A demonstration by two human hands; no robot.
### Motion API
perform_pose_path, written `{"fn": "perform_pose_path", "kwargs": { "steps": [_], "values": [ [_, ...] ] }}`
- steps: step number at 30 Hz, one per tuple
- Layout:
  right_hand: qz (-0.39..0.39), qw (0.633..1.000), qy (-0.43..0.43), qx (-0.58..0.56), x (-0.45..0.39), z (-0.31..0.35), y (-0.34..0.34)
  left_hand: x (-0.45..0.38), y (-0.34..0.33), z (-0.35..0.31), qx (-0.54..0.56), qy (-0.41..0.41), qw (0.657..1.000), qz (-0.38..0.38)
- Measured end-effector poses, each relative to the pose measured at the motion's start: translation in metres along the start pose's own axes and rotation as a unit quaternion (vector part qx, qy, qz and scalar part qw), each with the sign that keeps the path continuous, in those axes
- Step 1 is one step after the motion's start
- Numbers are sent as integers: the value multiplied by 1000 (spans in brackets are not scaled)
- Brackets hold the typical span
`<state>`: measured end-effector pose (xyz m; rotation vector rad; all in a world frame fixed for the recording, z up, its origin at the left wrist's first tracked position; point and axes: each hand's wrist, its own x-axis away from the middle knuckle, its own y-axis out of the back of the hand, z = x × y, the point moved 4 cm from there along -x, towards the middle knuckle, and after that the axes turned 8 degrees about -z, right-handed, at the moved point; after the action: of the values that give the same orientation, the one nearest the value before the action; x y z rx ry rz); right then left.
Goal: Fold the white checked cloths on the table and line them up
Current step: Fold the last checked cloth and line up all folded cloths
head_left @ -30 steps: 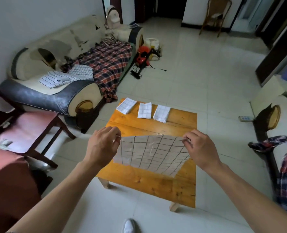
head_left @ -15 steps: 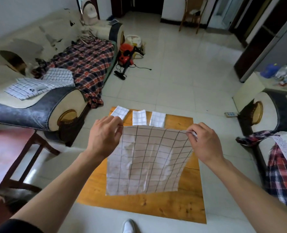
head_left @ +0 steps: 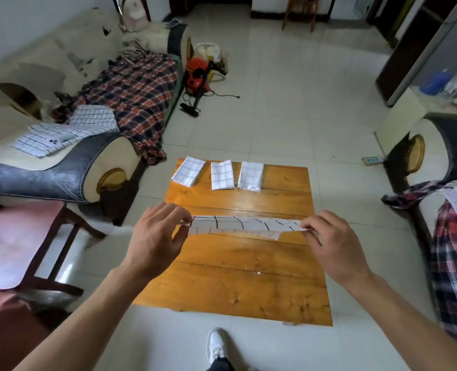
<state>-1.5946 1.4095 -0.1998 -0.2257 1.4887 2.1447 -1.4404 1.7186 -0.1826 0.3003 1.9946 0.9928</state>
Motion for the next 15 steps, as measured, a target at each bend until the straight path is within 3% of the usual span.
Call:
{"fn": "perform_pose_path", "kwargs": {
  "steps": [15],
  "values": [
    [190,981,-42,4,125,-39,-80,156,-88,12,48,91,971,217]
  ]
}}
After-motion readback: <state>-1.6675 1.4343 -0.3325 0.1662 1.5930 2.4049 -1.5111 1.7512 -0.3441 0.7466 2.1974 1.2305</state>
